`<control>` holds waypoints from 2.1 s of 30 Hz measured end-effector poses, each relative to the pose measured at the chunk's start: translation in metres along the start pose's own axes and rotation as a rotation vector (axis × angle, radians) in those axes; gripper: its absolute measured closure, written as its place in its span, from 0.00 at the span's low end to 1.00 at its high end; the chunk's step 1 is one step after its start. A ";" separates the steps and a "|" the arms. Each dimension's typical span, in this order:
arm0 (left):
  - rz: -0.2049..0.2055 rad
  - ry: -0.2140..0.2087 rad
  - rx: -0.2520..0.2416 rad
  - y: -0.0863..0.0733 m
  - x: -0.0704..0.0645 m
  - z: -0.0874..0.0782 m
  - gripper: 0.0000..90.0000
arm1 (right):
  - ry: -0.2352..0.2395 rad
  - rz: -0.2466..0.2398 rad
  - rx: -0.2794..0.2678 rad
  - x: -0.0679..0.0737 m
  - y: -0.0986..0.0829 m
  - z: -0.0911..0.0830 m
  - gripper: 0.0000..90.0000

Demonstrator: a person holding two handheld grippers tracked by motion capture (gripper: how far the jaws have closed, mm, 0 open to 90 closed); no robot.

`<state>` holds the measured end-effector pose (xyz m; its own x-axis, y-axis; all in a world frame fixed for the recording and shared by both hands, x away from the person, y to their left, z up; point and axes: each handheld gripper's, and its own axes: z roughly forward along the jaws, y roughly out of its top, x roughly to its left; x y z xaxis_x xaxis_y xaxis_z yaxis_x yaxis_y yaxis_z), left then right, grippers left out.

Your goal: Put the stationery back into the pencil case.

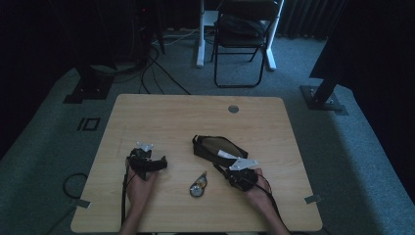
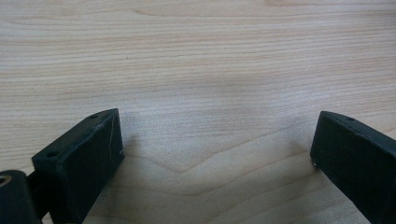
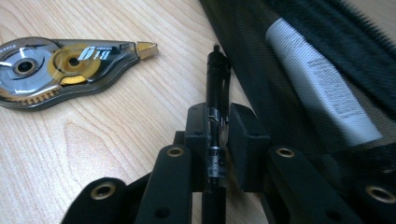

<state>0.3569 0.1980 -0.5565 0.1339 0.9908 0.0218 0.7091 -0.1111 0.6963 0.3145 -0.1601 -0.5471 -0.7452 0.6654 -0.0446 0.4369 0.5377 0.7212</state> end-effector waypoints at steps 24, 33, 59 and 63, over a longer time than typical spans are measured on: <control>0.001 0.000 0.000 0.000 0.000 0.000 0.03 | 0.038 0.032 0.030 -0.002 -0.001 0.004 0.88; 0.000 0.000 0.000 0.000 0.000 0.000 0.03 | 0.015 -0.002 0.029 0.003 0.000 0.004 0.89; 0.000 0.000 0.000 0.000 0.000 0.000 0.03 | 0.024 -0.058 -0.004 0.013 0.010 -0.004 0.89; 0.000 0.000 0.000 0.000 0.000 0.000 0.03 | 0.027 -0.061 -0.013 0.015 0.011 -0.007 0.89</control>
<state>0.3569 0.1980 -0.5564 0.1337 0.9908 0.0217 0.7093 -0.1110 0.6962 0.3049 -0.1478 -0.5345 -0.7836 0.6172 -0.0705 0.3836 0.5701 0.7265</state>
